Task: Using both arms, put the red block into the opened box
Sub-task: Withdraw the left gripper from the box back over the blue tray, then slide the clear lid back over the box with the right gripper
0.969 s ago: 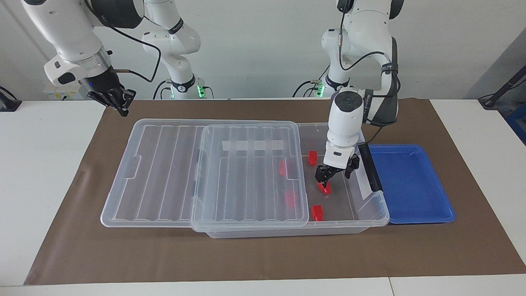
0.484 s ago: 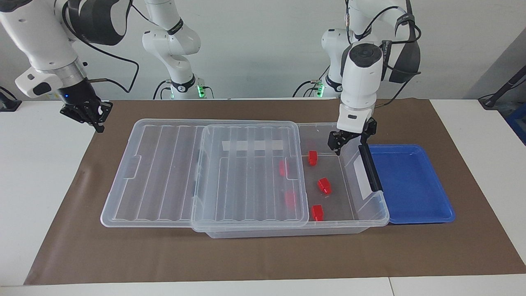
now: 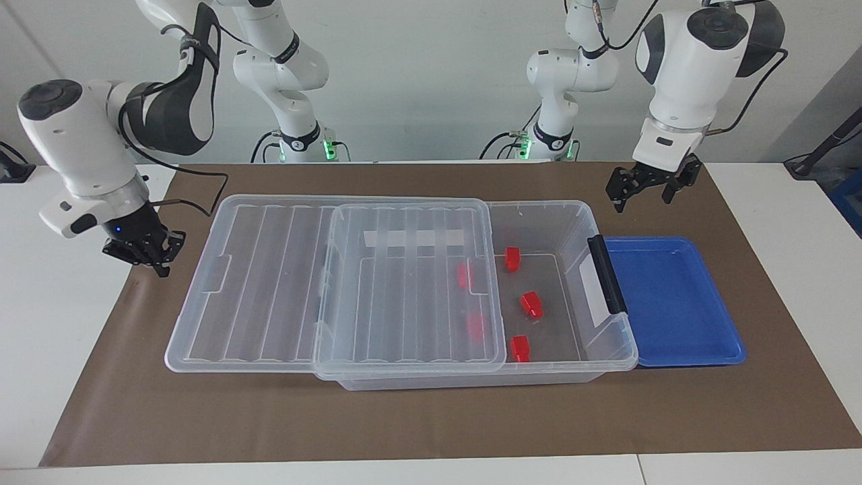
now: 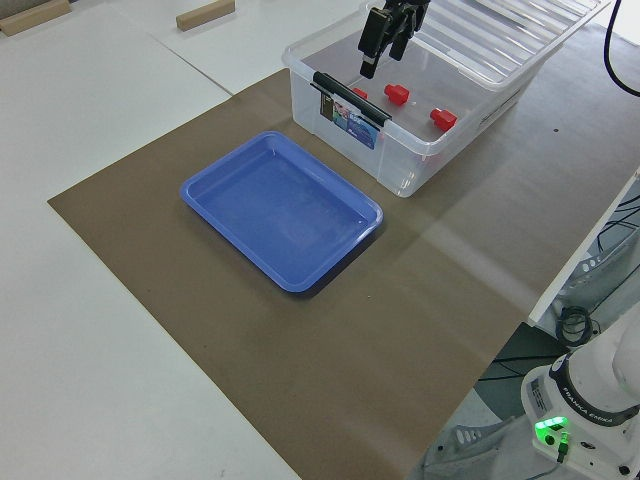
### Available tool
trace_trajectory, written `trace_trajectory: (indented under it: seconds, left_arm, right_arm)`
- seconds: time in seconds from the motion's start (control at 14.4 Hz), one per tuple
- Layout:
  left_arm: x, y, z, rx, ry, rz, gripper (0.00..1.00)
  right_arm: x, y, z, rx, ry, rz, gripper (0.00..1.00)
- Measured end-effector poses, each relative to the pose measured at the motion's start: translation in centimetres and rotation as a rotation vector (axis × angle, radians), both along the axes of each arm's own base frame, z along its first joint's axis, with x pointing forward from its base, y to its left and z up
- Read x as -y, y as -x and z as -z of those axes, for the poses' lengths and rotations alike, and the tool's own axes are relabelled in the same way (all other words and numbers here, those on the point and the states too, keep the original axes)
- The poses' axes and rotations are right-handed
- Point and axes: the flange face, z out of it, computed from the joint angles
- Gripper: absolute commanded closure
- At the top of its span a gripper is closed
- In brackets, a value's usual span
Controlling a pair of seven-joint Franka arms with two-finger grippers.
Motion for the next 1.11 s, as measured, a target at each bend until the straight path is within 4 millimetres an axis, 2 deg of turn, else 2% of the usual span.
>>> trace_trajectory:
  seconds: [0.14,0.48,0.69,1.11]
  left_arm:
    - [-1.4,0.1,0.0,-0.021,-0.002,0.033,0.00]
    - [-4.2,1.1,-1.2,-0.054,0.123,0.083,0.00]
    - [-4.3,2.0,-2.2,-0.052,0.129,0.100,0.00]
    - [-3.9,2.0,-2.1,-0.043,0.130,0.109,0.00]
  right_arm:
    - [-0.5,-0.5,1.2,-0.003,-0.027,0.003,1.00]
    - [-2.7,-1.0,1.7,0.002,-0.079,-0.008,1.00]
    - [-4.6,-1.2,1.8,-0.001,-0.080,-0.036,1.00]
    - [-8.9,-1.3,2.1,-0.010,-0.087,-0.070,1.00]
